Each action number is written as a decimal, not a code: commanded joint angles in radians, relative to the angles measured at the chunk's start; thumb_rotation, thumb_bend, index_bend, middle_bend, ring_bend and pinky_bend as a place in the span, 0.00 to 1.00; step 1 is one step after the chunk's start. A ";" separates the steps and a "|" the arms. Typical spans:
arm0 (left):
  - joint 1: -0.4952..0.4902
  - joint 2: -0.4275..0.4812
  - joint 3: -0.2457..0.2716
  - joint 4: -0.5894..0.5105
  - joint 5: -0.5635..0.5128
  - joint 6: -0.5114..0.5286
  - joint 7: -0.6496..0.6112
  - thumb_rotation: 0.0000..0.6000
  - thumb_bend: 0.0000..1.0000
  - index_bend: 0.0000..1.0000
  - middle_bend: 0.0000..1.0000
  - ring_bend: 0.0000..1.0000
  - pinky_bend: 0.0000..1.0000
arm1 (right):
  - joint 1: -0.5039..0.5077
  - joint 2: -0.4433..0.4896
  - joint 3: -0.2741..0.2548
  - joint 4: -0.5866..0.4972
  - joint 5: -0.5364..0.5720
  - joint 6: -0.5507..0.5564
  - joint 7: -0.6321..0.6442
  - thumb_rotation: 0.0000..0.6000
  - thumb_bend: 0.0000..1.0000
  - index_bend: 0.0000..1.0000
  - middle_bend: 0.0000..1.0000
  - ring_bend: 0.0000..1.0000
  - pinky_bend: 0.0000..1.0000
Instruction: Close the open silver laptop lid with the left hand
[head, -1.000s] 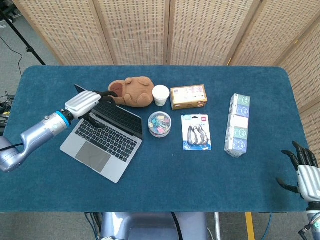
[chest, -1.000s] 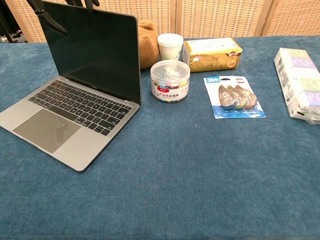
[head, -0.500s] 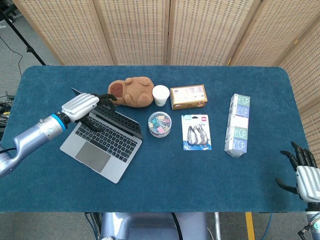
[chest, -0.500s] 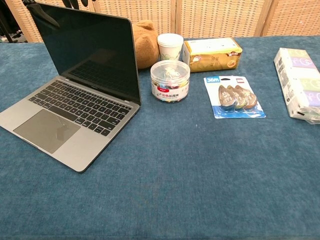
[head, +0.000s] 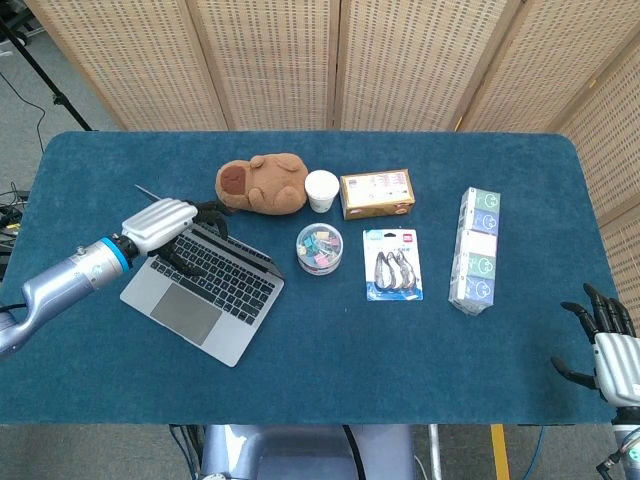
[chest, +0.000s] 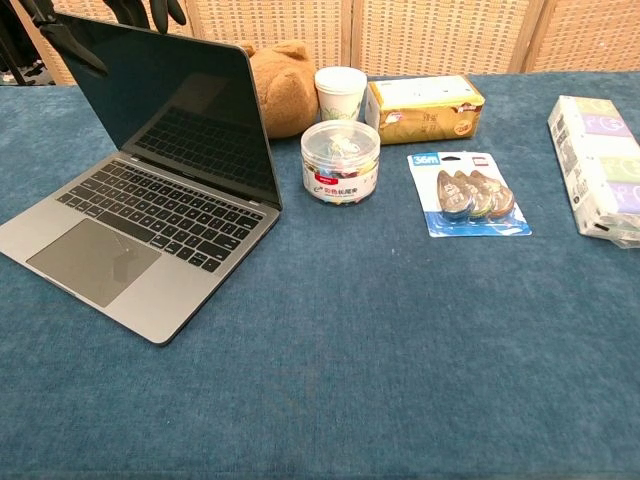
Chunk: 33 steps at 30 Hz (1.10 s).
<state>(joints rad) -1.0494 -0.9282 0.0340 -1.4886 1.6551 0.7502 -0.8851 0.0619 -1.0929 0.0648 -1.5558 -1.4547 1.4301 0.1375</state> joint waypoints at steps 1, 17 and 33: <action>-0.001 0.009 0.002 -0.010 0.007 -0.001 -0.008 1.00 0.09 0.41 0.24 0.32 0.29 | 0.000 0.000 -0.001 0.000 -0.001 0.000 -0.001 1.00 0.23 0.20 0.00 0.00 0.00; -0.002 0.084 0.047 -0.098 0.085 -0.003 -0.079 1.00 0.09 0.41 0.25 0.33 0.30 | -0.003 0.005 -0.008 -0.013 -0.015 0.005 -0.008 1.00 0.23 0.20 0.00 0.00 0.00; 0.004 0.088 0.092 -0.129 0.131 0.005 -0.109 1.00 0.09 0.42 0.25 0.33 0.30 | -0.005 0.010 -0.010 -0.017 -0.015 0.007 -0.011 1.00 0.23 0.20 0.00 0.00 0.00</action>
<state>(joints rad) -1.0449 -0.8423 0.1241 -1.6157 1.7844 0.7539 -0.9925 0.0569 -1.0829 0.0545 -1.5726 -1.4700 1.4372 0.1265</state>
